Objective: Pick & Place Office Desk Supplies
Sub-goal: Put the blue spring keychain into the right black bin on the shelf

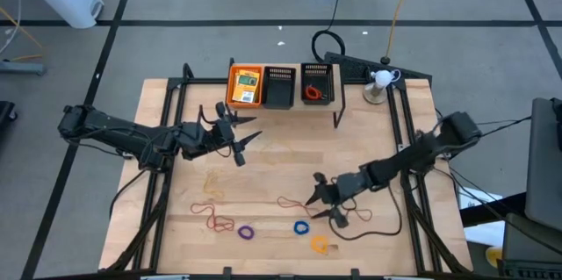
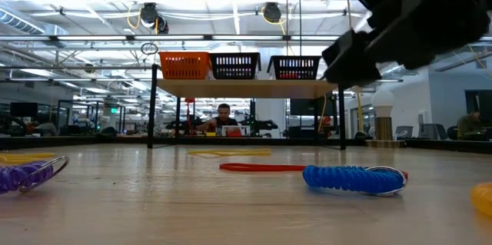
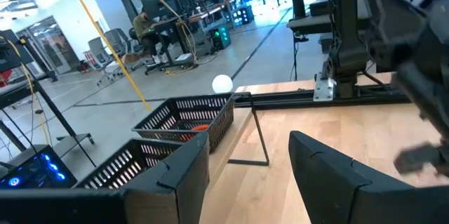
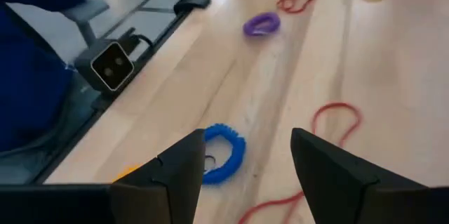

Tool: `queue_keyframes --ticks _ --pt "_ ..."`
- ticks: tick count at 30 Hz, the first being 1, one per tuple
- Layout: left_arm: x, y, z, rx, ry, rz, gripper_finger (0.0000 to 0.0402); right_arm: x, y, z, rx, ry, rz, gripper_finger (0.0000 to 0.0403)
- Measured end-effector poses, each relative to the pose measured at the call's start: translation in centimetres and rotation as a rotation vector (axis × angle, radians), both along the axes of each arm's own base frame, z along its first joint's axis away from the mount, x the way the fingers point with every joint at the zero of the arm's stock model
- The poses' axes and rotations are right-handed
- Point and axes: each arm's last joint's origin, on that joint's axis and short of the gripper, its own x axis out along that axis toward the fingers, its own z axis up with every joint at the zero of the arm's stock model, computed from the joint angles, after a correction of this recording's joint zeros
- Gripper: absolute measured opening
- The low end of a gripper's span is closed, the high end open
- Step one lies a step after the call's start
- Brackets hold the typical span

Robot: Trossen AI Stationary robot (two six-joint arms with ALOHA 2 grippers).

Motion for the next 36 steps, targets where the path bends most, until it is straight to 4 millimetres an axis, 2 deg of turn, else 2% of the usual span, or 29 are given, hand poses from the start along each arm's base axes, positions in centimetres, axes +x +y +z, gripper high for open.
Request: queue_keyframes --ticks 4,9,19,29,36 --pt "0.0 0.0 0.0 0.001 0.000 0.000 0.0195 0.8 0.4 -2.6 0.024 0.084 0.004 0.0201" --pt "0.0 0.0 0.0 -0.016 -0.011 0.001 0.0195 1.5 1.1 -3.7 0.092 0.144 0.057 0.0201" --pt "0.0 0.0 0.1 -0.127 -0.061 0.006 0.0195 1.7 2.7 -3.3 0.079 0.113 0.134 0.0200" --pt "-0.1 -0.7 0.1 -0.181 -0.079 -0.019 0.0196 1.7 2.8 -3.4 -0.050 0.044 0.126 0.0199" --pt "-0.2 -1.5 0.0 -0.206 -0.084 -0.052 0.0195 1.7 2.8 -3.4 -0.081 0.025 0.145 0.0199"
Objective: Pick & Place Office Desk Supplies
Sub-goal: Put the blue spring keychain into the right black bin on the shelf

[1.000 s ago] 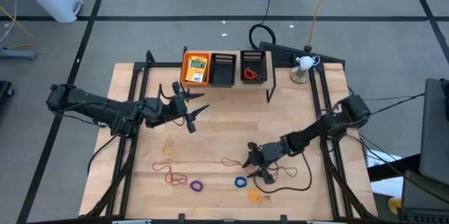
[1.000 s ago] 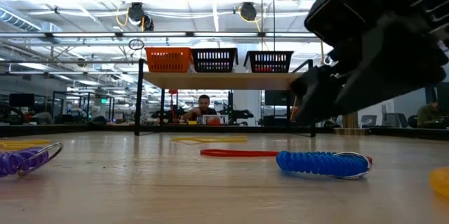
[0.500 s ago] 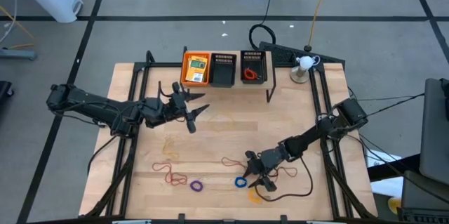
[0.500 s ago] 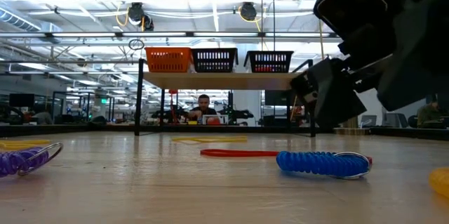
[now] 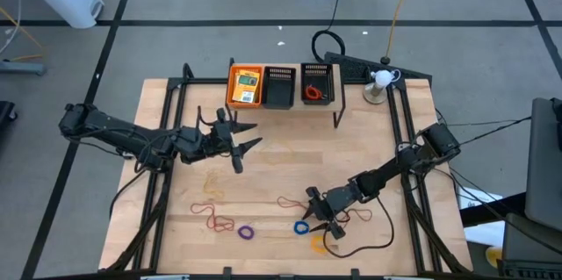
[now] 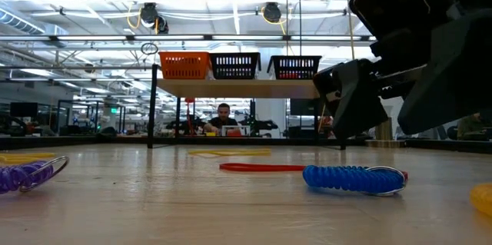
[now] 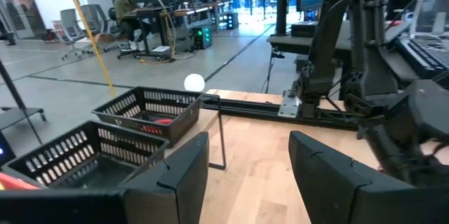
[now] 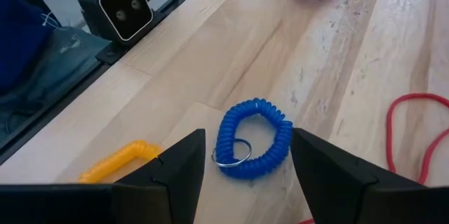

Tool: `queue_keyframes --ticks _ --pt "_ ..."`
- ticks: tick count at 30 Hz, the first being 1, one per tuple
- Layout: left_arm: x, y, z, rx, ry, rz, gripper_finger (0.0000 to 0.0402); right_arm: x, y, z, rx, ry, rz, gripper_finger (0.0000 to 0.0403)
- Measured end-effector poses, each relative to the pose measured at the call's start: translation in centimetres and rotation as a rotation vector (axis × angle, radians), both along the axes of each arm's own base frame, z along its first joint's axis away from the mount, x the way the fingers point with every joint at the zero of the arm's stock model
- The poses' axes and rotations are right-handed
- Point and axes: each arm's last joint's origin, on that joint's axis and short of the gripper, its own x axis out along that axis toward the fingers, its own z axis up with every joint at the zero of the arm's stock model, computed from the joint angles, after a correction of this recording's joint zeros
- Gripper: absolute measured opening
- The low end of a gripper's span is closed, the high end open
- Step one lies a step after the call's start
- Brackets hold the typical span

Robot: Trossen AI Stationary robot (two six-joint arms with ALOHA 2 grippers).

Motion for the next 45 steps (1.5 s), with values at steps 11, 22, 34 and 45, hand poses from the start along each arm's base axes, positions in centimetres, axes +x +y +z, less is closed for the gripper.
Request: queue_keyframes --ticks 11,22,34,45 --pt "-0.2 -0.9 0.0 -0.024 -0.008 -0.037 0.0195 0.3 0.7 0.5 -0.055 -0.051 0.009 0.0199" --pt "-0.2 -1.0 -0.2 -0.037 0.004 -0.041 0.0195 1.8 1.9 -0.9 -0.132 0.007 0.015 0.0199" --pt "-0.2 -1.0 -0.2 -0.047 0.006 -0.040 0.0195 2.8 2.0 -2.6 -0.091 0.062 -0.037 0.0159" --pt "-0.2 -1.0 -0.3 -0.062 0.012 -0.039 0.0196 3.1 2.0 -2.1 -0.082 -0.013 -0.016 0.0017"
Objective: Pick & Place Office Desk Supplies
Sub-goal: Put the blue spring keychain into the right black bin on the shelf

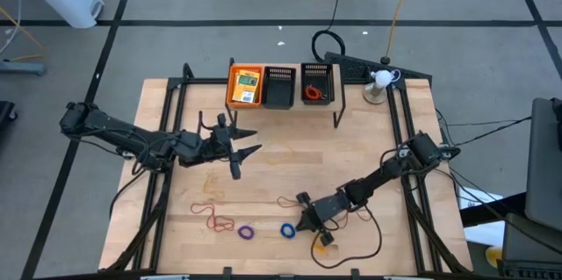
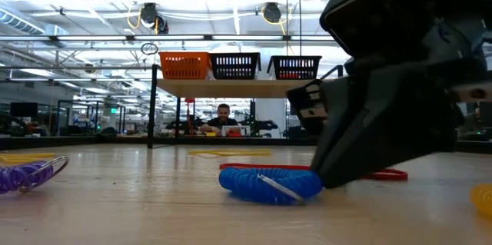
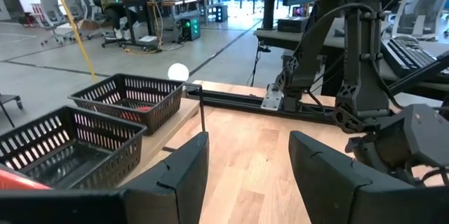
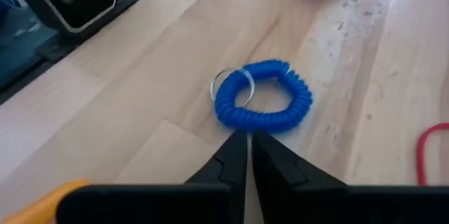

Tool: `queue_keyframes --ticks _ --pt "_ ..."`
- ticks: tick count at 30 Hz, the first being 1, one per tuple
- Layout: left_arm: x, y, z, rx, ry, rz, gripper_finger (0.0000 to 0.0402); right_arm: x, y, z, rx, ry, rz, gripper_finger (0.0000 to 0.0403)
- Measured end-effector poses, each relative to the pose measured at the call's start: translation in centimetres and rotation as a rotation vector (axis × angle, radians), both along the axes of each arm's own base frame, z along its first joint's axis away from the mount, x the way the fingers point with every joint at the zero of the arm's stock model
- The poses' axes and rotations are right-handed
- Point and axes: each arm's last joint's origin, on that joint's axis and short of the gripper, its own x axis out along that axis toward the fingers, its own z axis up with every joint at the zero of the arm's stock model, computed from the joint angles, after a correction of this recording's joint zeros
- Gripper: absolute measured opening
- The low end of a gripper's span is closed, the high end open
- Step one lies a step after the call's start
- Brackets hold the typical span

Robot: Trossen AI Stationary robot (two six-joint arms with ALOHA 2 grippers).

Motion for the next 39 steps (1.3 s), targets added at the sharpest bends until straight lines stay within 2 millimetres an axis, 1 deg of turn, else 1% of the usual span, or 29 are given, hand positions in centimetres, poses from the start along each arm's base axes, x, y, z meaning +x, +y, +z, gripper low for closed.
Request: queue_keyframes --ticks 6,10,13,17,21,25,30,39 --pt "-0.01 0.00 -0.06 -0.012 0.002 0.001 0.0195 -0.04 0.14 0.11 -0.041 -0.032 0.034 0.0018" --pt "-0.01 0.00 -0.08 -0.019 0.002 0.002 0.0195 -0.06 0.36 0.25 -0.084 -0.079 0.072 0.0037" --pt "-0.01 0.00 -0.08 -0.019 0.002 0.002 0.0195 0.00 0.40 0.40 -0.124 -0.123 0.102 0.0068" --pt "-0.01 0.00 -0.08 -0.019 0.002 0.002 0.0195 0.01 0.39 0.41 -0.197 -0.170 0.150 0.0124" --pt "-0.01 0.00 -0.09 -0.019 0.003 0.002 0.0195 0.02 0.37 0.41 -0.211 -0.177 0.158 0.0178" --pt "-0.01 0.00 -0.09 -0.019 0.003 0.002 0.0195 0.07 0.28 0.42 -0.211 -0.178 0.154 0.0212" --pt "-0.01 0.00 -0.08 -0.019 0.002 0.002 0.0195 0.07 0.29 0.43 -0.193 -0.168 0.143 0.0220" --pt "-0.01 0.00 -0.08 -0.019 0.002 0.002 0.0195 0.42 -0.22 0.59 -0.122 -0.138 0.083 0.0206"
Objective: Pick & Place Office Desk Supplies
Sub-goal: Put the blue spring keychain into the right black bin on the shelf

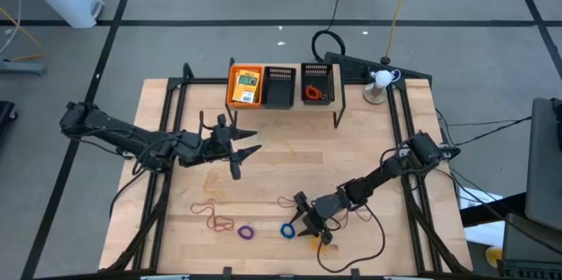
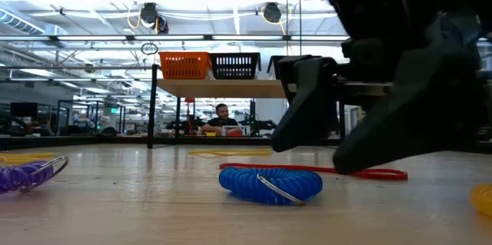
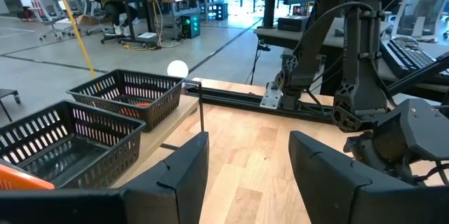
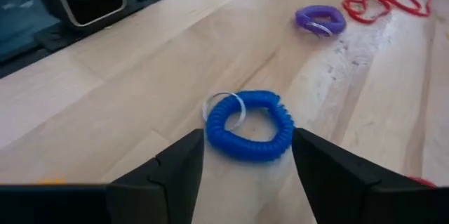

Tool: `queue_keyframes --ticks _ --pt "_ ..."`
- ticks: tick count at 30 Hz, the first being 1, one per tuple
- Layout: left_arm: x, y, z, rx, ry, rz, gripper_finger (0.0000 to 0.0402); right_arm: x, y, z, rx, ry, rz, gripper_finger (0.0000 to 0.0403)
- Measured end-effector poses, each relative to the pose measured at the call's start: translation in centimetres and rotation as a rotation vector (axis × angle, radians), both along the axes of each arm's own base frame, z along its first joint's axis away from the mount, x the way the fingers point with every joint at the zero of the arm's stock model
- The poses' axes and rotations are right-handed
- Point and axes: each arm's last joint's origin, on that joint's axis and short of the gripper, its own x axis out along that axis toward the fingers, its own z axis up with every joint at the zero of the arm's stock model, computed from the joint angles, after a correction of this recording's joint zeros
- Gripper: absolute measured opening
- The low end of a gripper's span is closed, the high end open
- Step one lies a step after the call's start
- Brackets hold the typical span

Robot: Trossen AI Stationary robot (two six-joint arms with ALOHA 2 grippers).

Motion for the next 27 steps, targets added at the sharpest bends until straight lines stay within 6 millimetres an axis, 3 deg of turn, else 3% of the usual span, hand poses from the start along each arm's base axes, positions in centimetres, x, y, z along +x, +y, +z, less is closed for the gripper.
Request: queue_keyframes --ticks 15,27 --pt "0.00 0.00 0.00 -0.002 0.000 0.000 0.0195 0.19 -0.45 -0.01 0.037 0.022 0.021 0.0242" --pt "0.00 0.00 0.00 -0.004 -0.001 0.000 0.0195 0.20 -0.48 -0.03 0.034 0.023 0.016 0.0229"
